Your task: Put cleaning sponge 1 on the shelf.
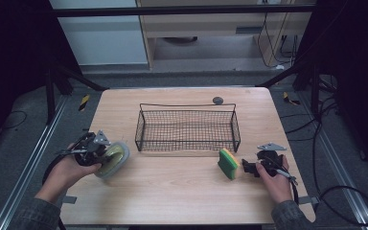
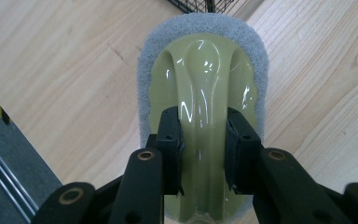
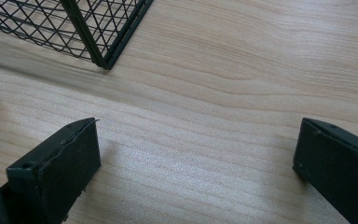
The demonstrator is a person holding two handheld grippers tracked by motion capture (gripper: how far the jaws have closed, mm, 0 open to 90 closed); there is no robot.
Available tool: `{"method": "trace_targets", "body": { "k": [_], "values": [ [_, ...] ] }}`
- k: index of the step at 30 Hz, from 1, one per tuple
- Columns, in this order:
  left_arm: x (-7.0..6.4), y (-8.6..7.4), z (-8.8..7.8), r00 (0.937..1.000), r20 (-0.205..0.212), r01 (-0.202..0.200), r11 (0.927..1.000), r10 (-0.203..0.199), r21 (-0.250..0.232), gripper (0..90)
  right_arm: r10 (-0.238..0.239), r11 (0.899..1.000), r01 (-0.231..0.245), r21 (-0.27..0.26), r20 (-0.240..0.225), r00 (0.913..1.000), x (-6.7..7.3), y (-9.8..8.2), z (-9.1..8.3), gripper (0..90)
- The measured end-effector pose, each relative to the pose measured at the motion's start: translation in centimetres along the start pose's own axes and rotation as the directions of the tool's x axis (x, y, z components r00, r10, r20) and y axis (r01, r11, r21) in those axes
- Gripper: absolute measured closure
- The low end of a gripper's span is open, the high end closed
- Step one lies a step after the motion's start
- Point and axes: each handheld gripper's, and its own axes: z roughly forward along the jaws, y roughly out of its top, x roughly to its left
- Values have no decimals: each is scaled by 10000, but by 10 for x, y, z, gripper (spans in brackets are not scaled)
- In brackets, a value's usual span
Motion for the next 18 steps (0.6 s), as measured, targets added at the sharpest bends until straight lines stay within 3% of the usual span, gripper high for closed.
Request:
{"method": "trace_targets", "body": {
  "k": [7, 13, 18],
  "values": [
    [-2, 3, -2, 9997, -122, -210, 9991, 206, -370, 705, 0, 10000, 0, -3, 1, 10000, 0, 0, 0, 7],
    [-5, 9, -3, 9976, -69, -697, 9974, 695, -200, 705, -59, 10000, 59, 16, -2, 10000, 0, -1, -1, 7],
    [-6, 18, -6, 9955, -133, -941, 9949, 936, -377, 705, -97, 9999, 97, 28, 13, 10000, -1, -1, -1, 6]
  ]
}}
